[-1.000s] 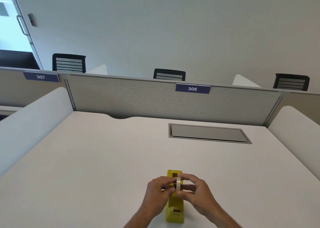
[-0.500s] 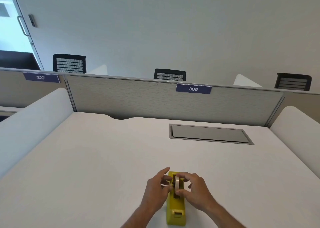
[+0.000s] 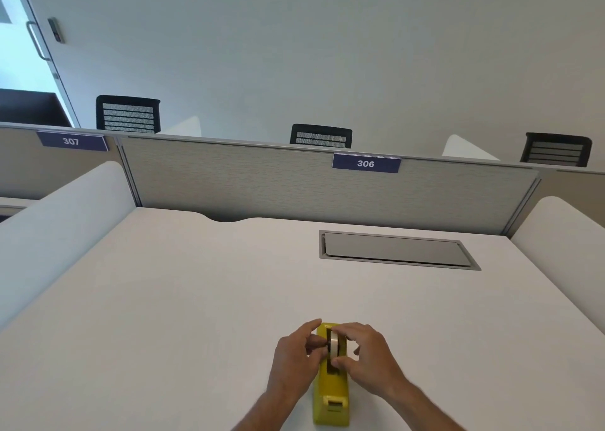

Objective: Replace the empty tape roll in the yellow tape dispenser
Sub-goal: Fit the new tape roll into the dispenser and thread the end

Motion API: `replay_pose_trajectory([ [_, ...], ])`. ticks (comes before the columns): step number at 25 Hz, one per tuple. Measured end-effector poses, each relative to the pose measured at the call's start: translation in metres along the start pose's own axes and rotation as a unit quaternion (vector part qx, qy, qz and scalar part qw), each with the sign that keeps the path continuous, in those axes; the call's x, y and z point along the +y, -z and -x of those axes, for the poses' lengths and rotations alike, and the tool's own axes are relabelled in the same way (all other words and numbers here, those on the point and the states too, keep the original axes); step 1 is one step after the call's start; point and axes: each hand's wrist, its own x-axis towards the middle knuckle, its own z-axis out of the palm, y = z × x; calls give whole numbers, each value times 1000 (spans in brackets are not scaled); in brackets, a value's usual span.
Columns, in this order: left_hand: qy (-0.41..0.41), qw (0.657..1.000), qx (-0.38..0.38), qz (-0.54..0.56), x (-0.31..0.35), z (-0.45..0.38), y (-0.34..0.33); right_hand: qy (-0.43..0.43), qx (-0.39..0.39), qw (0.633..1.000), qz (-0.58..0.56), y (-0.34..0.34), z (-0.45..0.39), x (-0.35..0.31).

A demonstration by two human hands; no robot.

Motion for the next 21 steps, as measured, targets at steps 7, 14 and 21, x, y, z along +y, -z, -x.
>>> replay_pose_trajectory([
  [7, -35, 999, -2, -34, -11, 0, -1, 8, -4, 1000, -8, -3, 0, 4],
  [14, -46, 998, 4, -33, -15, -3, -4, 7, -5, 1000, -6, -6, -1, 8],
  [21, -72, 997, -8, -19, -18, -1, -5, 9, -4, 1000, -10, -10, 4, 10],
])
